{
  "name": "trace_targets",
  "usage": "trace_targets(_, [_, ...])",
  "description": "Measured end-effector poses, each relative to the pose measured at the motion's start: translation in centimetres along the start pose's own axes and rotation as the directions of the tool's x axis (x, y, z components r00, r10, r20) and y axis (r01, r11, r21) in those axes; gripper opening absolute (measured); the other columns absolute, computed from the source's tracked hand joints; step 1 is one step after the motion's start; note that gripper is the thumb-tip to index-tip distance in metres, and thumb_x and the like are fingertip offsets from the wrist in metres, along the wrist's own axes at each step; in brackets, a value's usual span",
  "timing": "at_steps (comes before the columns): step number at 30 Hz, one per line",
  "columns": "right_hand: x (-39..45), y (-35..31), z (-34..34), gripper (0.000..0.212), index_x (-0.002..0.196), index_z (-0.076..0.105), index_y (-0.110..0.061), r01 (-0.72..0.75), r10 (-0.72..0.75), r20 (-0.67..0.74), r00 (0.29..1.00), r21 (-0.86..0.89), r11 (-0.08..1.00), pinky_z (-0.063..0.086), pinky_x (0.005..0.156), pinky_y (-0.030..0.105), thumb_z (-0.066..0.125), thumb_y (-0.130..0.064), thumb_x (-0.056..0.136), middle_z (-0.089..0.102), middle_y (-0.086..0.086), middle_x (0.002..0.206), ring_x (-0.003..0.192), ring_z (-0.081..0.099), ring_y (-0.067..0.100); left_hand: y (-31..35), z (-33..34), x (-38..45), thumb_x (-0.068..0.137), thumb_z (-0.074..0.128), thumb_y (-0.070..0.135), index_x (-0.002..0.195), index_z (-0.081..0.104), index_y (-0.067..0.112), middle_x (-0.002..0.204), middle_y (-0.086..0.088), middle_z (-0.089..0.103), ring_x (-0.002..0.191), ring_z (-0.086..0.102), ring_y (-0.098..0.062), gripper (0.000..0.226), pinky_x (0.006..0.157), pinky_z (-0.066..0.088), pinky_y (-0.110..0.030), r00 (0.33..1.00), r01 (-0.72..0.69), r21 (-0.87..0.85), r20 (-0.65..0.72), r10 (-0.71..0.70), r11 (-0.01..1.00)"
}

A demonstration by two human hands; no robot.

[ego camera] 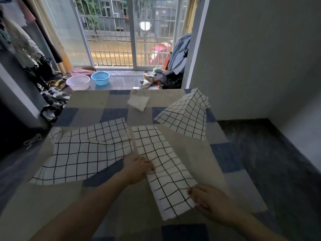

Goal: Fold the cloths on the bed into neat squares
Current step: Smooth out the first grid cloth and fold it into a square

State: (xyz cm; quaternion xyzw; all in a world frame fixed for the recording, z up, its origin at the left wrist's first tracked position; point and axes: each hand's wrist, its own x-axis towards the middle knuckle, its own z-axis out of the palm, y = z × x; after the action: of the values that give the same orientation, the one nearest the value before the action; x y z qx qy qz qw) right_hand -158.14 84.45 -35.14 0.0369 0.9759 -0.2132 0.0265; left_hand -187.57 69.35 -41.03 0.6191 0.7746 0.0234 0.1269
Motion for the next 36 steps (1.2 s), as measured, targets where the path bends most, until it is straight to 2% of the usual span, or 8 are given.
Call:
trace_targets(7, [-1.8, -0.9, 1.8, 0.013, 0.087, 0.043, -0.029, -0.061, 0.063, 0.077, 0.995, -0.029, 0.998, 0.041, 0.057, 0.024, 0.053, -0.029, 0.078, 0.058, -0.01, 0.089, 0.074, 0.05, 0.005, 2.1, 5.0, -2.9, 0.096, 0.046, 0.047, 0.152, 0.016, 0.034, 0.161, 0.003, 0.008, 0.148, 0.006, -0.022, 0.065, 0.118, 0.008, -0.044, 0.977, 0.063, -0.002, 0.204, -0.062, 0.998])
trace_targets(12, [-0.1, -2.8, -1.9, 0.013, 0.08, 0.048, -0.022, -0.114, 0.101, 0.122, 0.987, 0.102, 0.988, 0.036, 0.06, 0.018, 0.048, -0.035, 0.076, 0.057, -0.008, 0.082, 0.078, 0.05, 0.009, 2.8, 3.8, -2.8, 0.09, 0.052, 0.02, 0.134, 0.047, 0.032, 0.146, 0.007, 0.04, 0.136, 0.032, -0.016, 0.046, 0.116, 0.017, -0.035, 0.993, -0.042, -0.001, 0.112, 0.042, 0.999])
trace_targets(16, [1.5, -4.2, -3.7, 0.013, 0.081, 0.049, -0.027, -0.108, 0.06, 0.307, 0.95, 0.143, 0.984, 0.041, 0.061, 0.02, 0.053, -0.037, 0.074, 0.057, -0.008, 0.076, 0.073, 0.054, 0.009, 3.3, 2.4, -1.8, 0.089, 0.047, 0.009, 0.119, 0.059, 0.025, 0.13, 0.006, 0.054, 0.123, 0.046, -0.015, 0.036, 0.1, 0.035, -0.029, 0.994, -0.104, -0.097, 0.012, 0.106, 0.99])
trace_targets(20, [3.0, -4.5, -5.9, 0.011, 0.084, 0.056, -0.029, -0.218, 0.102, 0.491, 0.865, 0.185, 0.958, 0.052, 0.074, 0.027, 0.062, -0.025, 0.076, 0.061, -0.01, 0.085, 0.079, 0.059, 0.004, 5.7, 2.7, -0.7, 0.092, 0.046, 0.012, 0.126, 0.054, 0.023, 0.141, 0.003, 0.047, 0.131, 0.039, -0.015, 0.037, 0.108, 0.034, -0.033, 0.961, -0.276, -0.109, 0.002, 0.277, 0.955])
trace_targets(24, [3.8, -4.7, -6.5, 0.012, 0.087, 0.06, -0.024, -0.198, 0.082, 0.553, 0.829, 0.153, 0.968, 0.052, 0.072, 0.03, 0.065, -0.028, 0.078, 0.059, -0.009, 0.08, 0.074, 0.057, 0.006, 7.3, 5.1, 0.5, 0.097, 0.045, 0.023, 0.148, 0.029, 0.027, 0.16, 0.002, 0.016, 0.148, 0.008, -0.018, 0.053, 0.12, 0.01, -0.042, 0.932, -0.347, -0.05, 0.093, 0.351, 0.936])
trace_targets(28, [4.3, -4.6, -6.9, 0.012, 0.096, 0.061, -0.023, -0.177, 0.106, 0.582, 0.806, 0.066, 0.982, 0.038, 0.063, 0.011, 0.064, -0.028, 0.085, 0.049, -0.018, 0.078, 0.07, 0.046, -0.004, 7.5, 6.1, 1.4, 0.095, 0.047, 0.039, 0.151, -0.007, 0.037, 0.162, 0.003, -0.009, 0.146, -0.009, -0.019, 0.078, 0.115, -0.01, -0.053, 0.93, -0.32, 0.125, 0.234, 0.285, 0.939])
trace_targets(32, [4.5, -3.9, -7.6, 0.016, 0.104, 0.063, -0.02, -0.205, 0.145, 0.55, 0.823, 0.048, 0.978, 0.038, 0.067, 0.003, 0.063, -0.023, 0.088, 0.056, -0.013, 0.095, 0.074, 0.047, -0.005, 7.4, 6.4, 2.0, 0.095, 0.042, 0.041, 0.153, 0.003, 0.034, 0.162, 0.003, -0.009, 0.147, -0.013, -0.023, 0.07, 0.116, -0.013, -0.054, 0.902, -0.413, 0.199, 0.222, 0.37, 0.889])
trace_targets(36, [5.4, -3.2, -7.6, 0.016, 0.103, 0.063, -0.021, -0.293, 0.187, 0.577, 0.795, 0.096, 0.951, 0.043, 0.071, 0.008, 0.064, -0.022, 0.088, 0.059, -0.012, 0.094, 0.077, 0.053, -0.002, 6.8, 6.9, 2.4, 0.096, 0.029, 0.047, 0.152, 0.005, 0.037, 0.162, 0.003, -0.006, 0.148, -0.011, -0.022, 0.062, 0.116, -0.008, -0.057, 0.877, -0.442, 0.139, 0.277, 0.394, 0.886])
